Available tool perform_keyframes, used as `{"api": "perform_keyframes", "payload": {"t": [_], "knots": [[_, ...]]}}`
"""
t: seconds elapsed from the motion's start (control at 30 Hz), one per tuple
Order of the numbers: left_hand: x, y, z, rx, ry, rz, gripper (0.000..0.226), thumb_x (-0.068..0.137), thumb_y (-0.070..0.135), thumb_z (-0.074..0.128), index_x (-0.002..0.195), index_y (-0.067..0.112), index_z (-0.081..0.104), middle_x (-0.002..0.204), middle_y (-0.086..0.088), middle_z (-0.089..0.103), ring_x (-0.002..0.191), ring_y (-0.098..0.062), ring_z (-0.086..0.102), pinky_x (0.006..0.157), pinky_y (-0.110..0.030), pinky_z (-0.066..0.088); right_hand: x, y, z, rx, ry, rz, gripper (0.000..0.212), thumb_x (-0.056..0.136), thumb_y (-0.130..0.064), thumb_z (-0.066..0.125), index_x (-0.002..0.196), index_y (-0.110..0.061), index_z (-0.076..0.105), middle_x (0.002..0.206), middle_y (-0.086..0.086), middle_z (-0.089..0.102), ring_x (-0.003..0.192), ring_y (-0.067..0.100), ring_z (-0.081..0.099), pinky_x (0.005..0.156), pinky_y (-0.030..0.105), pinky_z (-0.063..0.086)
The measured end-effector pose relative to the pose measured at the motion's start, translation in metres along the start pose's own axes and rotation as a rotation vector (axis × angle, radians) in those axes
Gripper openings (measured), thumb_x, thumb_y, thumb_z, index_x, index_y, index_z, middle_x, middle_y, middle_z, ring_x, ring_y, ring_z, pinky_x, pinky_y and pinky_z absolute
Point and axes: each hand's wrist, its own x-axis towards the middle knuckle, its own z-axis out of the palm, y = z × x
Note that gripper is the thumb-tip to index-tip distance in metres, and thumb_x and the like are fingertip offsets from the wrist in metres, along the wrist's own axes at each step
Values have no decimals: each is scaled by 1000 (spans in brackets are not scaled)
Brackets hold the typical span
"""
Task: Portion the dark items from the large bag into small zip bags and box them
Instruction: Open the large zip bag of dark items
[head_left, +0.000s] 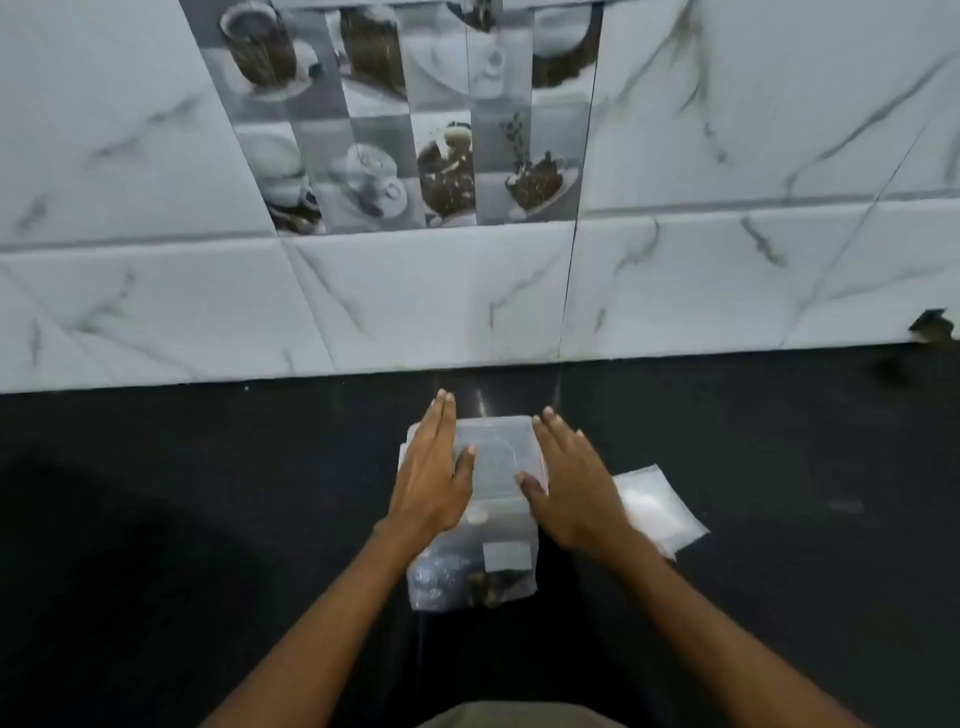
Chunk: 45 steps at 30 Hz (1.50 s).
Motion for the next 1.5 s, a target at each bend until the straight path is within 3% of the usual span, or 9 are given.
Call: {"api": "perform_keyframes", "payload": {"t": [0.13,0.4,0.5,0.73,0.97,1.07,1.2,1.37,1.5], "knots": [[-34,-14,23,-13,-126,-112,63,106,30,43,161,12,16,169,-3,14,156,-16,13,128,-38,14,-33,-2,30,-8,-151,-1,73,102,-45,48,161,-16,17,170,5,10,157,23,9,117,29,-6],[-53,-15,29,52,-122,-37,60,98,22,58,153,8,39,168,-4,19,155,-19,16,127,-39,17,-37,-1,39,-42,-104,-37,68,101,-44,49,159,-16,25,170,6,13,157,23,9,119,31,-3],[-68,-10,28,-9,-25,-97,56,94,15,61,148,10,46,165,-1,27,153,-17,21,123,-39,25,-46,-5,39,-10,-51,-59,64,98,-35,57,155,-16,33,167,7,22,155,26,18,119,33,3],[-106,-9,22,-239,371,-429,46,84,1,65,125,17,54,128,4,51,118,-12,46,96,-30,43,-77,-9,52,289,114,93,50,80,-9,67,130,-13,57,132,2,54,123,20,50,104,37,47],[-105,-14,15,-569,214,-750,34,94,6,62,126,16,55,110,-2,66,97,-14,66,70,-18,48,-73,-9,53,624,-27,348,54,83,-6,70,132,-17,51,125,-3,60,114,12,57,95,26,50],[-107,-15,15,-632,224,-788,27,93,7,63,117,18,58,103,-6,69,95,-20,68,77,-30,55,-72,-7,50,714,-18,401,48,85,-3,70,127,-16,53,112,-5,63,103,8,61,81,11,48],[-110,-18,16,-735,206,-817,21,91,7,65,108,17,64,97,-9,74,93,-29,72,88,-48,59,-76,-5,42,835,45,453,40,86,-1,69,119,-18,54,99,-4,65,90,8,65,74,17,52],[-109,2,7,-931,192,-753,12,98,6,55,92,2,65,84,-10,70,77,-21,66,74,-36,56,-78,4,37,1066,85,595,29,90,-24,68,115,-19,55,93,10,70,78,15,66,72,32,54],[-112,11,-3,-1040,140,-725,24,102,17,52,90,0,63,76,-7,65,67,-11,63,62,-19,53,-83,16,25,1239,30,703,15,101,-28,57,107,-14,59,90,13,61,73,22,57,57,26,48]]}}
